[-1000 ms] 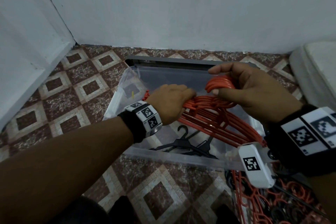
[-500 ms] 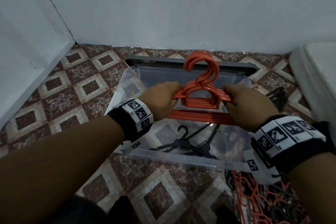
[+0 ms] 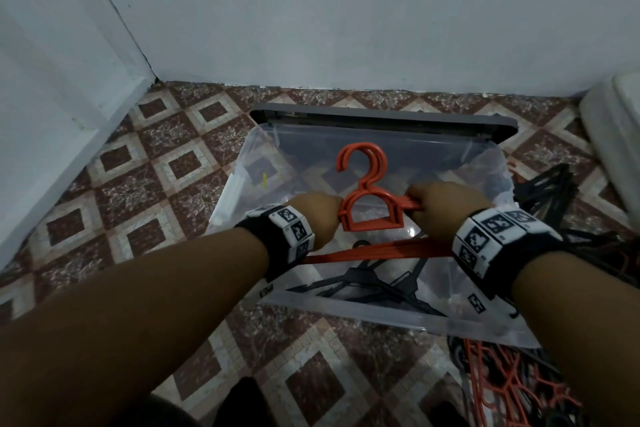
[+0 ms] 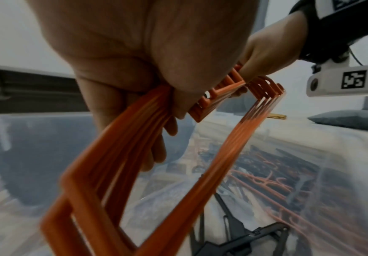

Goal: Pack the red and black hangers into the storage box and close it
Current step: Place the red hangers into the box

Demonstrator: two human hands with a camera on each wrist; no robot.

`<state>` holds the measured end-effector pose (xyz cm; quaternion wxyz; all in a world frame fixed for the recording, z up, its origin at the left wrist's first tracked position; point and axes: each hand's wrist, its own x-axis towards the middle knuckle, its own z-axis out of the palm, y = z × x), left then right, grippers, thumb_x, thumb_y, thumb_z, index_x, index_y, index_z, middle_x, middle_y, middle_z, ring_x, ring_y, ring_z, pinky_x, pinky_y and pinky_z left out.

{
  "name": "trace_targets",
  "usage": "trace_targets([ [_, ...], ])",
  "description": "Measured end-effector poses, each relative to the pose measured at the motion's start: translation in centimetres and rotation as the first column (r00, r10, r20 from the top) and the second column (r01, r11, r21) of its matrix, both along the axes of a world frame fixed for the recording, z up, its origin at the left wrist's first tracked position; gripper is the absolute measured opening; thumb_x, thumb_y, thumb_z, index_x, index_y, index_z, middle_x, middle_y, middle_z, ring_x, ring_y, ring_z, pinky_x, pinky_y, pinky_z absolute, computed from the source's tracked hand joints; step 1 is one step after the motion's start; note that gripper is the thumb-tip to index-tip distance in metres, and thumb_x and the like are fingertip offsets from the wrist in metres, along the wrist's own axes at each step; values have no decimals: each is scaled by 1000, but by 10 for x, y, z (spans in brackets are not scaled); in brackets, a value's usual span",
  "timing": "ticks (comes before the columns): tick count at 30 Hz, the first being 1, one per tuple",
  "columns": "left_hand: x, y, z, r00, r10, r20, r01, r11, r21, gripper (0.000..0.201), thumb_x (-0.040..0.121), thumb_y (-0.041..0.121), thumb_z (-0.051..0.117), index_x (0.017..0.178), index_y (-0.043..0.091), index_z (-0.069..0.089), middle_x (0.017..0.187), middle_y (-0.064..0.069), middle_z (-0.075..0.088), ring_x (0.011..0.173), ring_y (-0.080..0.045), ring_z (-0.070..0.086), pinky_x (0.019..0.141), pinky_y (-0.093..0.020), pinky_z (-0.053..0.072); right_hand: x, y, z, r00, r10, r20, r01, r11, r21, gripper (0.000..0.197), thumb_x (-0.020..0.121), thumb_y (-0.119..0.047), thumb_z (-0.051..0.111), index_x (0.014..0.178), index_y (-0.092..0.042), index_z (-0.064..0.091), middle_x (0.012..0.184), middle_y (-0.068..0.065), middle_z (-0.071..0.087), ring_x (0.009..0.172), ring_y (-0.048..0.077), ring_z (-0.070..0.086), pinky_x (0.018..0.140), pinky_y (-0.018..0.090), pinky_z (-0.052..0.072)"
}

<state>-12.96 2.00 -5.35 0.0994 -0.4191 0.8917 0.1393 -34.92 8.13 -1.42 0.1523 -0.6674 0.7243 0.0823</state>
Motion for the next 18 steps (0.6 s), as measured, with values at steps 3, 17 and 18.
trace_targets([
  [3, 6, -26, -17, 998, -4, 70, -1, 997, 80, 22, 97, 14, 52, 116, 7, 61, 112, -14, 66, 102, -34, 62, 81, -35, 48, 3, -24, -19, 1000, 12, -3, -12, 1000, -7, 26, 89, -50, 57, 109, -35, 59, 109, -3, 64, 99, 23, 61, 76, 31, 43],
  [17, 46, -127, -169, 858, 249, 449, -434, 820, 374, 40, 90, 16, 70, 129, 15, 60, 120, -9, 69, 102, -26, 68, 90, -41, 56, -33, -69, -110, 930, -307, 202, 303, 952, 55, 66, 84, -61, 60, 140, -31, 46, 143, 9, 50, 124, 32, 53, 100, 38, 43],
  [18, 51, -128, -180, 841, 267, 471, -457, 817, 352, 45, 90, 17, 68, 134, 16, 56, 122, -11, 67, 105, -29, 67, 91, -43, 55, -36, -70, -113, 925, -309, 219, 305, 951, 57, 64, 85, -58, 61, 140, -30, 47, 142, 8, 51, 124, 31, 54, 100, 36, 43],
])
